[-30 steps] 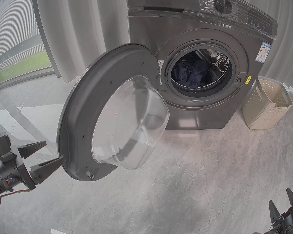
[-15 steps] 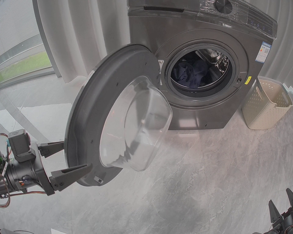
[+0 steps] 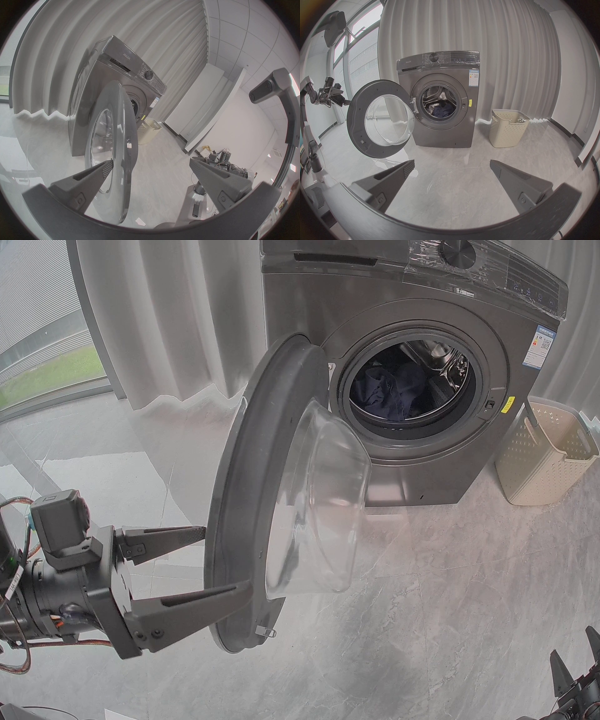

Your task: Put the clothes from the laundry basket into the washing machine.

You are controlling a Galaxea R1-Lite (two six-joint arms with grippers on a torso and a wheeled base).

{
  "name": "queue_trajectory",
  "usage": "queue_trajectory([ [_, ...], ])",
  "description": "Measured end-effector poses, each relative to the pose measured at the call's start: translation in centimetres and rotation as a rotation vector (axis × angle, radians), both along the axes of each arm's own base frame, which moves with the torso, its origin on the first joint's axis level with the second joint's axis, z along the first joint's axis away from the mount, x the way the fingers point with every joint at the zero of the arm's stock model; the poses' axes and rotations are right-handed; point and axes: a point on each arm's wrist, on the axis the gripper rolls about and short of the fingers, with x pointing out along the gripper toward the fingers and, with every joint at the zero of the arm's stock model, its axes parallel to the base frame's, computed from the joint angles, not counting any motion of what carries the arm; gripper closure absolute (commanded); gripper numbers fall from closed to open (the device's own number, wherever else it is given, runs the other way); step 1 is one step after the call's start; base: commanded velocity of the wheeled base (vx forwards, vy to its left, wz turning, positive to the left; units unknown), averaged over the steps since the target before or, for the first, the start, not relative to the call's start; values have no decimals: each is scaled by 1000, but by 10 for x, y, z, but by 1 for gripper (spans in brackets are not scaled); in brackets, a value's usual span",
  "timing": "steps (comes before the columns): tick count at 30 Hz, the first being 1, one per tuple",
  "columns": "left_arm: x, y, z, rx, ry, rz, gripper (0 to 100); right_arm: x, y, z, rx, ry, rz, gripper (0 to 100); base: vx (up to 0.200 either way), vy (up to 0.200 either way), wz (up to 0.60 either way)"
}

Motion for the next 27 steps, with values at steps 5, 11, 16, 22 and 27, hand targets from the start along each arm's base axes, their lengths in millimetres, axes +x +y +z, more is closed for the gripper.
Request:
queue_trajectory([
  [5, -2, 6, 7, -40, -17, 59, 0, 0, 0, 0, 0, -1, 0, 0, 0, 0, 0],
  [11, -5, 28, 18, -81, -71, 210, 0, 0, 0, 0, 0, -1, 0, 0, 0, 0, 0],
  [16, -3, 50, 16, -68, -89, 356, 0, 0, 0, 0, 0, -1, -1, 0, 0, 0, 0],
  [22, 8, 59, 2, -4, -58, 440, 0, 0, 0, 0, 0, -1, -1, 0, 0, 0, 0],
  [27, 22, 51, -7, 34, -14, 420, 0, 0, 0, 0, 0, 0, -2, 0, 0, 0, 0],
])
